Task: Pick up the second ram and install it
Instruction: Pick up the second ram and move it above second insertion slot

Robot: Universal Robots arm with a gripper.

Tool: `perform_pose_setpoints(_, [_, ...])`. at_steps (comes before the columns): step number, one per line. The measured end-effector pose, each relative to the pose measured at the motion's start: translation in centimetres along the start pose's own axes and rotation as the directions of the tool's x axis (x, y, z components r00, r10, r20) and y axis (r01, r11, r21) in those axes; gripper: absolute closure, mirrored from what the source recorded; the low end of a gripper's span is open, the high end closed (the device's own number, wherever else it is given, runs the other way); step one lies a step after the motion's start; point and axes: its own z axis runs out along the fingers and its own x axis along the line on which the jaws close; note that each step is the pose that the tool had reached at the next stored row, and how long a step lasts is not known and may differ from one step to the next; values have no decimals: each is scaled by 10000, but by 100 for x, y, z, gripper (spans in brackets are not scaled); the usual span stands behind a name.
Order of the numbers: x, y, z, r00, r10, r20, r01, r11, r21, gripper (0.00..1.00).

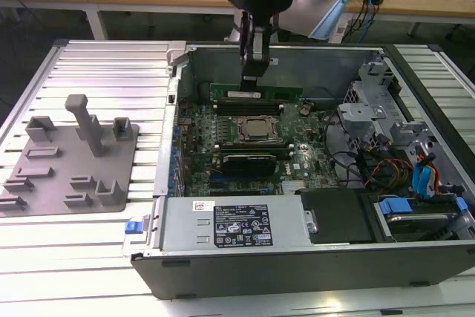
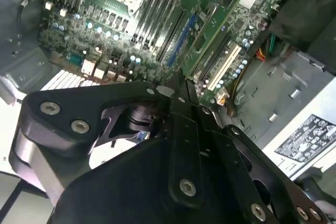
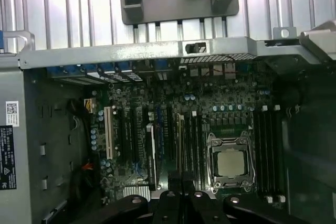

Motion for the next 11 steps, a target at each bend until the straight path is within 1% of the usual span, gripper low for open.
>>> perform_pose_setpoints(1, [-7, -5, 29, 10000, 9, 1, -9, 10000, 0, 91])
perform_pose_setpoints(4, [-39, -30, 158, 10000, 60, 2, -60, 10000, -1, 91])
perform_pose_setpoints(7, [-63, -53, 254, 9999, 103, 4, -103, 9999, -2, 91])
perform_pose_setpoints(9, [-71, -66, 316, 9999, 125, 4, -125, 9999, -2, 91])
perform_pose_setpoints(11, [-74, -70, 349, 9999, 135, 4, -135, 9999, -3, 91])
